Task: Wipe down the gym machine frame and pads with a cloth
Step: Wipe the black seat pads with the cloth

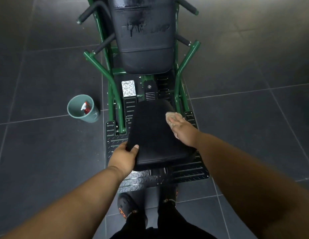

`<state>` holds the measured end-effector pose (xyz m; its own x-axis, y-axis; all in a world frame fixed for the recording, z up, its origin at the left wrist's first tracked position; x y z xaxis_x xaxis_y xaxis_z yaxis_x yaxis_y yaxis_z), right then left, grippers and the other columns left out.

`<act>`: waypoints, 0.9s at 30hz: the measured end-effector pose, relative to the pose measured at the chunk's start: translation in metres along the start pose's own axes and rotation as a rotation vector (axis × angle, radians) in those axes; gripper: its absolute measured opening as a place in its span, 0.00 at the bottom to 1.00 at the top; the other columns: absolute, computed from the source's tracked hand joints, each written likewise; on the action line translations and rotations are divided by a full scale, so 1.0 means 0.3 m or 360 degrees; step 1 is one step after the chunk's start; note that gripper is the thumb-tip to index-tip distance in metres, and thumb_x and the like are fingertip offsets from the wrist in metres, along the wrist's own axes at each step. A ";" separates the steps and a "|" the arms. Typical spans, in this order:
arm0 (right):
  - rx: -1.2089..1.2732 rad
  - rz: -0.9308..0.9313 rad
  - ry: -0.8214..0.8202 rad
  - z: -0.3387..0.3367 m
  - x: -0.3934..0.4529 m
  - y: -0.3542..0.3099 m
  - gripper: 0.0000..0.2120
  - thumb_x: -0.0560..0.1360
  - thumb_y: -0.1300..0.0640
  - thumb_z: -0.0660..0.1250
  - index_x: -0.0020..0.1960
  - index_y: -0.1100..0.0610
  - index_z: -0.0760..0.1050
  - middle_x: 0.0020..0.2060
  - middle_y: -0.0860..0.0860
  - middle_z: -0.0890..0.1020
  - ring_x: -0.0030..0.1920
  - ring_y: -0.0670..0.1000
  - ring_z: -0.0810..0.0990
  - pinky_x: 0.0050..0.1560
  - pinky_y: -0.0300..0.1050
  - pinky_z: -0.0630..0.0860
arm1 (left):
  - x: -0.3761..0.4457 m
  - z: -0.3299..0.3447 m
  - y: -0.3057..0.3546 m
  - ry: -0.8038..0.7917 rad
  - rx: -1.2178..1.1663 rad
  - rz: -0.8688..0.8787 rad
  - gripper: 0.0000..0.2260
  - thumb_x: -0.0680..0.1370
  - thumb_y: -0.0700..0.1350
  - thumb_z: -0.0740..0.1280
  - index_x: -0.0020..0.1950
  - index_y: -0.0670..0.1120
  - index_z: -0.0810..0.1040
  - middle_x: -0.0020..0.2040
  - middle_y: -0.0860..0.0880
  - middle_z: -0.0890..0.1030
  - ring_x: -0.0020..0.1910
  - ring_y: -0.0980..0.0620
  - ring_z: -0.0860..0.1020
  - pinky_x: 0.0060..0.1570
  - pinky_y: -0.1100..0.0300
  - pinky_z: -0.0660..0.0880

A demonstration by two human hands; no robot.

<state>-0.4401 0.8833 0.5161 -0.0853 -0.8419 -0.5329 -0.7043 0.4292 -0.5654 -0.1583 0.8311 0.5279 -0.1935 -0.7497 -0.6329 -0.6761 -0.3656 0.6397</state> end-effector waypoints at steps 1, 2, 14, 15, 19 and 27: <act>0.0378 0.0049 0.0004 -0.008 -0.018 -0.009 0.24 0.89 0.58 0.51 0.85 0.56 0.55 0.84 0.46 0.47 0.84 0.47 0.42 0.80 0.40 0.54 | 0.002 -0.003 -0.001 -0.0013 -0.0010 -0.0019 0.09 0.83 0.53 0.69 0.63 0.56 0.79 0.50 0.59 0.85 0.50 0.55 0.83 0.57 0.58 0.76; 0.0709 0.0070 0.0009 -0.006 -0.037 -0.012 0.24 0.89 0.58 0.51 0.85 0.54 0.56 0.83 0.41 0.48 0.82 0.40 0.45 0.75 0.33 0.59 | 0.007 -0.008 -0.002 -0.0026 -0.0006 -0.0040 0.11 0.83 0.54 0.69 0.65 0.54 0.80 0.51 0.58 0.86 0.51 0.54 0.84 0.59 0.56 0.77; 0.2110 0.0367 0.0614 0.198 -0.313 -0.029 0.24 0.89 0.48 0.48 0.84 0.46 0.58 0.79 0.44 0.69 0.83 0.57 0.54 0.83 0.62 0.49 | 0.015 -0.011 0.022 -0.0028 0.0222 -0.0029 0.24 0.78 0.61 0.67 0.72 0.55 0.75 0.66 0.48 0.81 0.60 0.45 0.82 0.67 0.49 0.77; 0.2148 0.0383 0.0639 0.201 -0.309 -0.023 0.27 0.87 0.42 0.48 0.84 0.47 0.60 0.80 0.47 0.68 0.83 0.54 0.58 0.84 0.60 0.50 | 0.013 -0.008 0.021 -0.0001 0.0332 0.0028 0.27 0.79 0.61 0.66 0.77 0.55 0.71 0.71 0.47 0.76 0.65 0.42 0.79 0.70 0.48 0.75; 0.2590 0.0601 0.0798 0.186 -0.294 -0.002 0.39 0.81 0.30 0.41 0.73 0.52 0.77 0.65 0.62 0.82 0.59 0.63 0.82 0.57 0.54 0.80 | -0.018 -0.005 0.032 0.0066 0.0649 0.0246 0.28 0.85 0.54 0.63 0.84 0.49 0.63 0.81 0.46 0.65 0.79 0.41 0.65 0.80 0.49 0.61; 0.2767 0.0930 0.1240 0.318 -0.337 -0.197 0.14 0.77 0.45 0.55 0.38 0.53 0.66 0.24 0.51 0.71 0.29 0.52 0.68 0.35 0.44 0.67 | -0.021 -0.092 -0.051 -0.0193 0.0532 0.0473 0.25 0.87 0.55 0.59 0.83 0.52 0.64 0.81 0.50 0.68 0.80 0.48 0.67 0.80 0.49 0.62</act>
<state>-0.3227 0.9743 0.5433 -0.5807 -0.2360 -0.7791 0.7934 0.0505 -0.6066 -0.1271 0.8262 0.5342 -0.4819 -0.7177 -0.5027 -0.7671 0.0683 0.6378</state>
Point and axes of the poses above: each hand's wrist, its own x-axis towards the middle knuckle, its own z-axis out of the palm, y = z × x, the point moved 1 cm from there along x, towards the middle knuckle
